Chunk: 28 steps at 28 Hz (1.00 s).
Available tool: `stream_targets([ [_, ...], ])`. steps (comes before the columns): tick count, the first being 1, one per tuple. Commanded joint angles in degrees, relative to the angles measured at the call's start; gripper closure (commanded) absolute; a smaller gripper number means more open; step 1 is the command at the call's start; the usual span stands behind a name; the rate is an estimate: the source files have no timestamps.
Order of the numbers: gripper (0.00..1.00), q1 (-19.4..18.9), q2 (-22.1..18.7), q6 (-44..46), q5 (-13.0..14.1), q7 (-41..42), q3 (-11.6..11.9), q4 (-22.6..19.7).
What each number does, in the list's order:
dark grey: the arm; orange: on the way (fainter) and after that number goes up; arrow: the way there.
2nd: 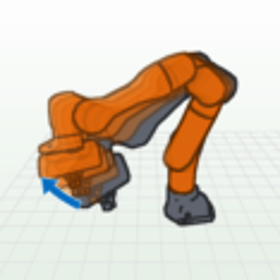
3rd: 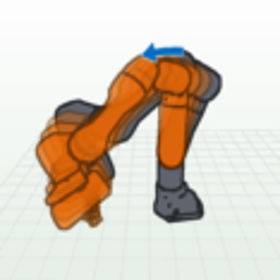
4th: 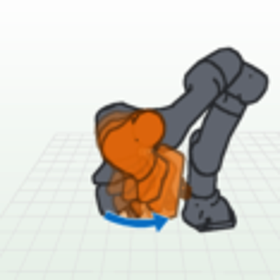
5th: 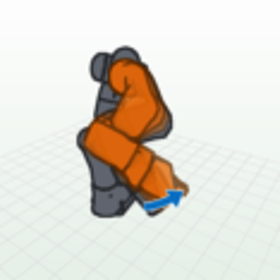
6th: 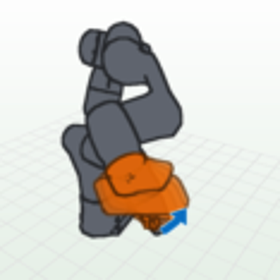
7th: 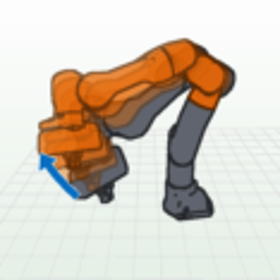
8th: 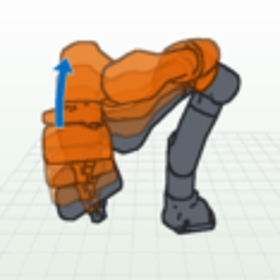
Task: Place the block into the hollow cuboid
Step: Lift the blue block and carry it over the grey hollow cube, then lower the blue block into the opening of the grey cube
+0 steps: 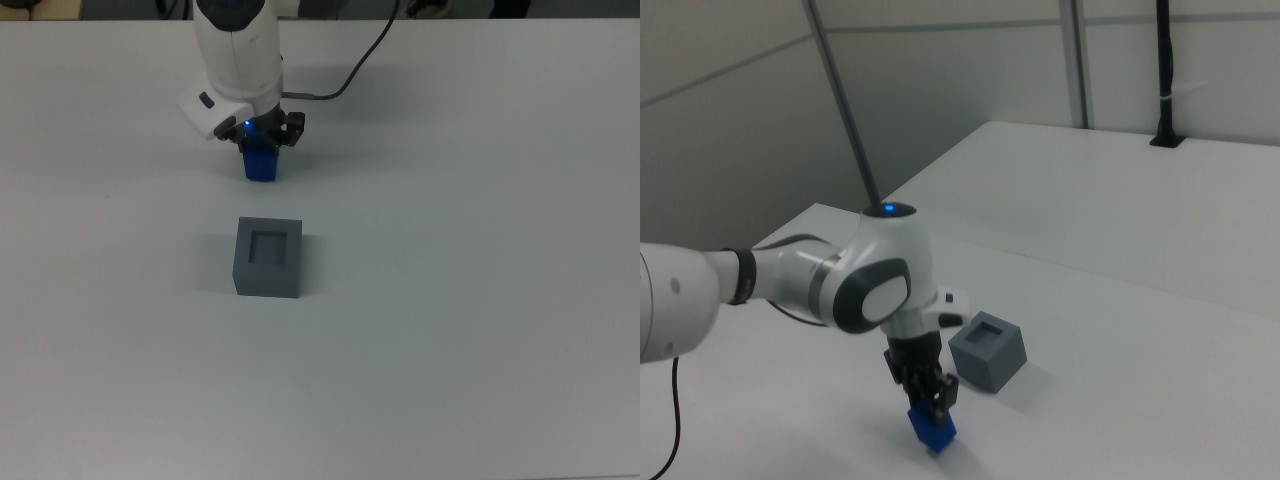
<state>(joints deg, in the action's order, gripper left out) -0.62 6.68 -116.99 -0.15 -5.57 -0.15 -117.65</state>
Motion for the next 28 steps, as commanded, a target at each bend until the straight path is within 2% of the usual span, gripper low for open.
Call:
stream_targets([
  [1,0.79,-0.26,0.26,10.71,-1.52,3.71,0.06,10.92],
  [2,0.79,0.09,1.83,14.39,-1.61,5.46,0.23,15.73],
  [4,0.79,0.18,3.34,16.52,-1.61,6.97,0.32,20.07],
  [7,0.77,0.27,5.01,16.71,-1.52,8.11,0.5,24.21],
  [13,0.74,0.36,10.72,15.31,-1.79,9.61,0.58,31.41],
  [14,0.73,0.36,12.73,13.82,-1.79,9.61,0.58,33.34],
  [20,0.71,0.18,14.86,7.23,-1.35,8.91,0.41,33.8],
  [28,0.68,-0.17,15.65,6.16,-0.38,8.29,0.23,33.45],
])
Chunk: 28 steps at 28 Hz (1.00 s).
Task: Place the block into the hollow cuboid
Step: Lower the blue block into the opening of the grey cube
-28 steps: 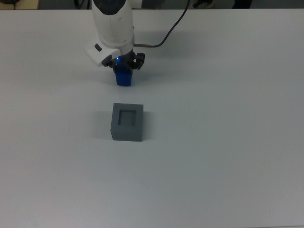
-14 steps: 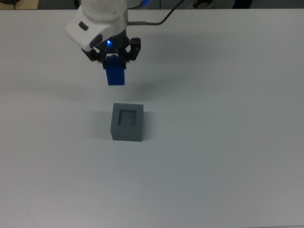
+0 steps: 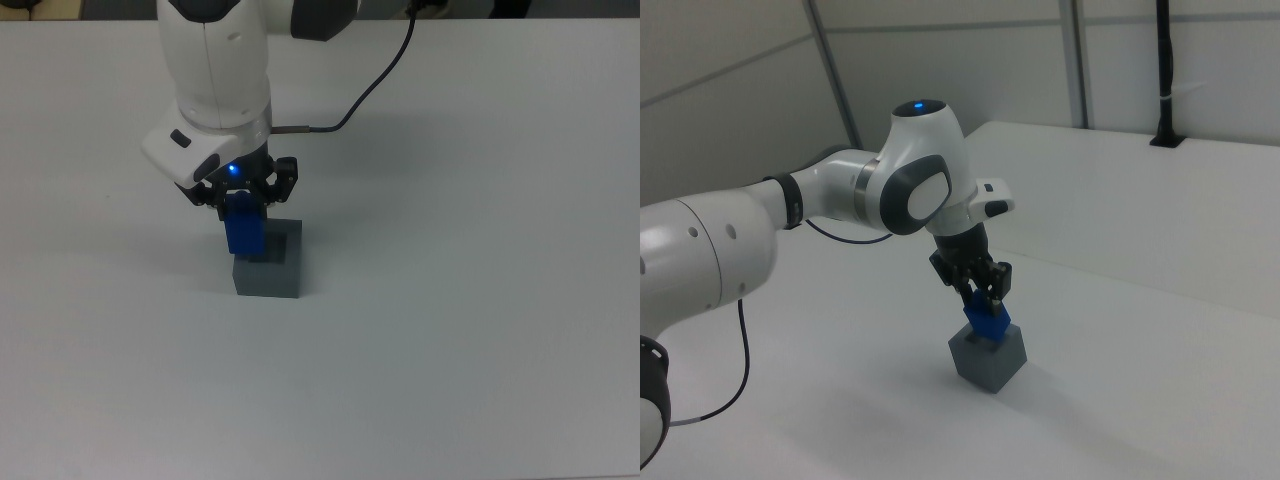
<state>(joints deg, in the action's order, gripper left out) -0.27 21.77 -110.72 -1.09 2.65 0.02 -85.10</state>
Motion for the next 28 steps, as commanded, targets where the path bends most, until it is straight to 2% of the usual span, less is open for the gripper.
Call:
stream_targets([
  [1,0.68,-0.61,0.64,-0.11,0.74,-0.01,-0.11,0.91],
  [12,0.68,-0.79,0.9,-2.57,1.44,-8.53,-0.46,-0.85],
  [28,0.68,-1.67,1.52,-2.57,1.35,-11.26,-0.55,-2.43],
])
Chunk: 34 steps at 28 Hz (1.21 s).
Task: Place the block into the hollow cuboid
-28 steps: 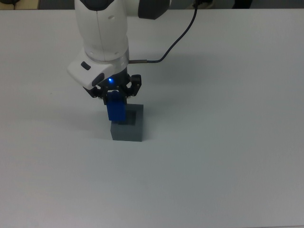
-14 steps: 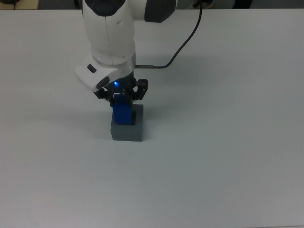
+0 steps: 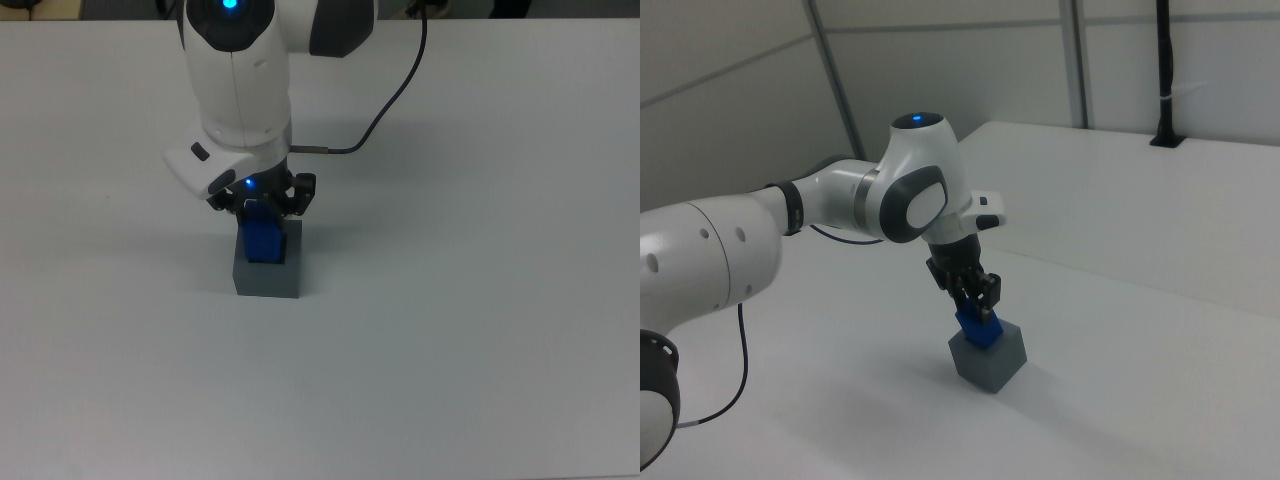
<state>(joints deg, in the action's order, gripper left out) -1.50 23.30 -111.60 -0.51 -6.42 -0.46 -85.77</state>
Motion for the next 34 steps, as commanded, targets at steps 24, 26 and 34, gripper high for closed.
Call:
stream_targets([
  [24,0.0,-0.88,-6.94,8.57,0.07,-2.55,0.19,-1.77],
  [26,0.0,-0.79,-9.14,12.0,-0.11,-2.46,0.54,-1.77],
  [34,0.0,-0.35,-17.23,20.01,-0.11,-2.37,0.72,-1.86],
])
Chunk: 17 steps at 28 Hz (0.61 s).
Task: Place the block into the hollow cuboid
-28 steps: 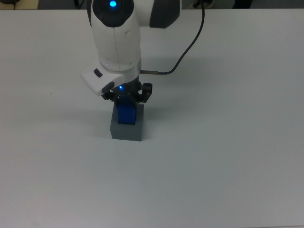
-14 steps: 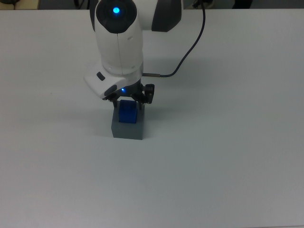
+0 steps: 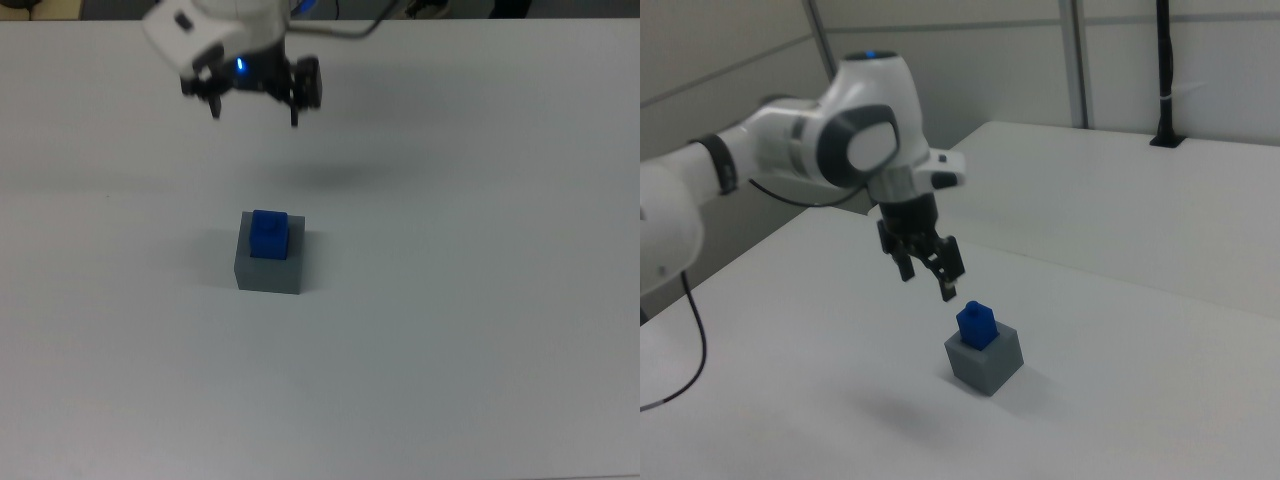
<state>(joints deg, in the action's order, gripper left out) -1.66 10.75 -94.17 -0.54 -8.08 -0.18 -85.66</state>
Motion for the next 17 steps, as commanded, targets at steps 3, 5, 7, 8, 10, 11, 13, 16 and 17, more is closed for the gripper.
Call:
stream_targets([
  [3,0.0,0.08,-6.87,3.73,-0.16,-0.1,0.44,-2.49],
  [5,0.0,0.08,-7.85,3.65,-0.16,-0.01,0.44,-3.46],
  [7,0.0,0.08,-8.99,3.21,-0.16,0.26,0.44,-4.69],
  [8,0.0,0.08,-10.04,3.03,-0.07,0.95,0.44,-5.56],
  [10,0.0,-0.01,-10.66,3.12,-0.07,1.31,0.36,-6.01],
  [11,0.0,-0.09,-10.92,3.21,-0.07,1.31,0.36,-6.27],
  [13,0.0,-0.36,-11.28,3.12,0.02,1.31,-0.08,-7.15],
  [16,0.0,-0.53,-11.28,3.21,0.02,1.31,-0.26,-7.15],
  [17,0.0,-0.53,-11.28,3.21,0.02,1.31,-0.26,-7.15],
])
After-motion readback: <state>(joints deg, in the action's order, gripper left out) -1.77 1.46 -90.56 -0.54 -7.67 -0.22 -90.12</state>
